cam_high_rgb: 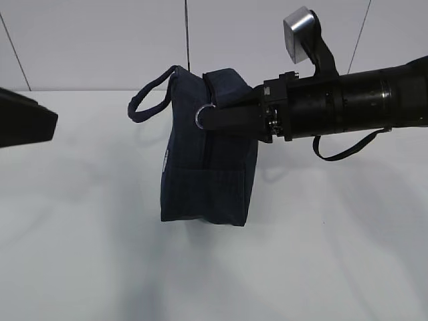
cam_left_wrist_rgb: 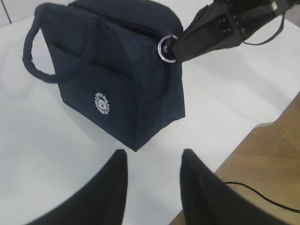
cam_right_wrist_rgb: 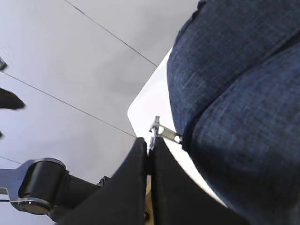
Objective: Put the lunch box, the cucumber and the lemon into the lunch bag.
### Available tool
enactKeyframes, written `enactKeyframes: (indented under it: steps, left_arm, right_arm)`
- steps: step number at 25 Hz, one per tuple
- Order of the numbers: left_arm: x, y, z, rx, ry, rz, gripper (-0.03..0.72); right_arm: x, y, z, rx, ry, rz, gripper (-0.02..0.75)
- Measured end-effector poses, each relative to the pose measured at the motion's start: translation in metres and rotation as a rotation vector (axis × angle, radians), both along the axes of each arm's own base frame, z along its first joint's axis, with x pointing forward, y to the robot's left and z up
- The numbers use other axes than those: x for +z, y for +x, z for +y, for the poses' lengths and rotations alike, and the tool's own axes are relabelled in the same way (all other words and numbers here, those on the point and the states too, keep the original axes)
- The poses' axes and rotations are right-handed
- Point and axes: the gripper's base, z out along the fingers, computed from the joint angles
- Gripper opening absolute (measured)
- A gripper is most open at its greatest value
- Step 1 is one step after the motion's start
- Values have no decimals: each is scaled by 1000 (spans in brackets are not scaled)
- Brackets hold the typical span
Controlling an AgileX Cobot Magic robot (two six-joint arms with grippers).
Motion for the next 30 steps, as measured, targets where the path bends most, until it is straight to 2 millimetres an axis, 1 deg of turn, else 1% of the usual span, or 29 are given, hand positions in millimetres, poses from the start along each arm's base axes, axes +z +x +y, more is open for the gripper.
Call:
enactKeyframes:
  steps: [4,7,13,15,18,20,22,27,30]
  left_arm:
    - [-22,0,0,31,-17,44,272]
    - [-32,3,1,74,-48,37,272]
    - [-41,10,3,128,-64,-36,272]
    - [-44,14,2,125,-48,-47,272]
    - [-54,23,-3,122,-17,-36,272]
    - [-63,31,-11,114,3,-25,273]
    - [-72,36,-21,95,28,-25,292]
    - [-99,49,-49,83,76,-42,417]
    - [-109,57,-59,112,85,-86,438]
  right_arm:
    - [2,2,0,-21,27,16,7]
    - [2,2,0,-20,26,16,7]
    - [0,0,0,0,1,11,7]
    - [0,0,0,0,1,11,7]
    - [0,0,0,0,1,11,7]
    - [0,0,0,1,-1,10,7]
    - [0,0,0,1,-1,10,7]
    - [0,0,0,2,0,10,7]
    - [0,0,0,2,0,10,7]
